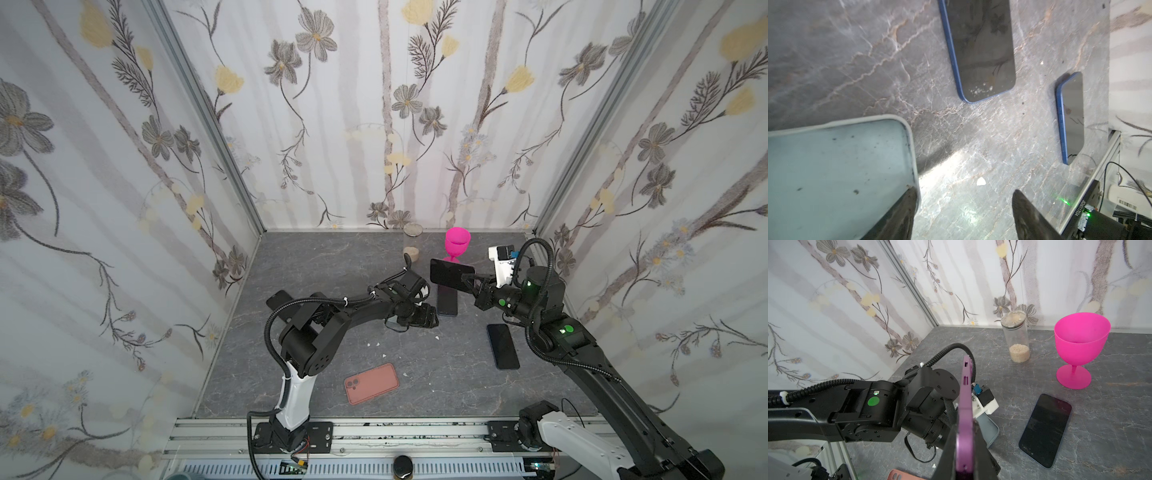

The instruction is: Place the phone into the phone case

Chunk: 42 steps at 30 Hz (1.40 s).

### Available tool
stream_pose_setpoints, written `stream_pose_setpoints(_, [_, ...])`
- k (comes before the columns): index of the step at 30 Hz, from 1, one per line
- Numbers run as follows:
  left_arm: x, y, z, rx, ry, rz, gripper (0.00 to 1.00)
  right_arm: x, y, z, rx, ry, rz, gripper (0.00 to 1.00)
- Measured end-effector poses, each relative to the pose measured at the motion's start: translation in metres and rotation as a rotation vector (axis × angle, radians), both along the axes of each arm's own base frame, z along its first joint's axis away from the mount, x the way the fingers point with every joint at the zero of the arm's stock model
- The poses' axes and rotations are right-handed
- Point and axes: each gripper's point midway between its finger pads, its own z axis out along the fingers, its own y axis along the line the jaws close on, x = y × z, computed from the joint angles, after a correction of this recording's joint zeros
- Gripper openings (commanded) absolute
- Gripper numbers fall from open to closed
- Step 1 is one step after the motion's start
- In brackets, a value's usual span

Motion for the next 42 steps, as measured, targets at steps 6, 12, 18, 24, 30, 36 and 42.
stream_pose_setpoints(6, [0.028,0.031,0.039,-0.060,-0.068,0.129,0.72,0.011,-0.007,0.017,0.024,-0.003,-0.072,0.00])
stream_pose_setpoints(12, [0.069,0.102,0.074,-0.065,-0.185,0.330,0.75,0.028,-0.007,-0.006,0.032,0.125,-0.125,0.00])
stream_pose_setpoints(18, [0.094,0.166,0.067,0.007,-0.251,0.479,0.75,0.032,0.009,-0.038,0.079,0.265,-0.123,0.00])
stream_pose_setpoints(24, [0.097,0.182,0.047,0.041,-0.257,0.528,0.71,0.015,0.047,-0.086,0.090,0.419,-0.062,0.00])
stream_pose_setpoints(30, [0.092,0.187,0.019,0.072,-0.222,0.549,0.67,0.016,0.051,-0.114,0.080,0.484,-0.099,0.00])
stream_pose_setpoints(36, [0.088,0.180,-0.002,0.110,-0.200,0.529,0.56,0.015,0.051,-0.138,0.060,0.544,-0.116,0.00])
stream_pose_setpoints(42, [0.086,0.174,-0.009,0.145,-0.214,0.498,0.48,0.013,0.058,-0.149,0.062,0.583,-0.086,0.00])
